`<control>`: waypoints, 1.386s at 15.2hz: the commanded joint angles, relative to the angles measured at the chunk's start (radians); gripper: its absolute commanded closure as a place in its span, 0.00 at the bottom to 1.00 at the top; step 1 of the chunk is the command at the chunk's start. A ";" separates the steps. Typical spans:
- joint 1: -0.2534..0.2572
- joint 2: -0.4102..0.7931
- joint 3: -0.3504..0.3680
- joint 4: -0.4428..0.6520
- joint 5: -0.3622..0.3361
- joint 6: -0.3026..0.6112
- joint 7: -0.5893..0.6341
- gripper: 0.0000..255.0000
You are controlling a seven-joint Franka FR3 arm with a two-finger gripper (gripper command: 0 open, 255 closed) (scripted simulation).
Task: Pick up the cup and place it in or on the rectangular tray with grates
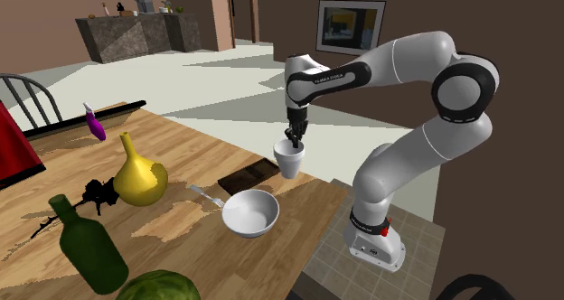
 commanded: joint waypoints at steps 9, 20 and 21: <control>0.002 -0.021 0.006 0.124 0.005 -0.145 0.002 1.00; 0.057 0.376 0.071 0.566 0.059 -0.190 0.091 1.00; 0.060 0.412 0.076 0.613 0.061 -0.200 0.098 1.00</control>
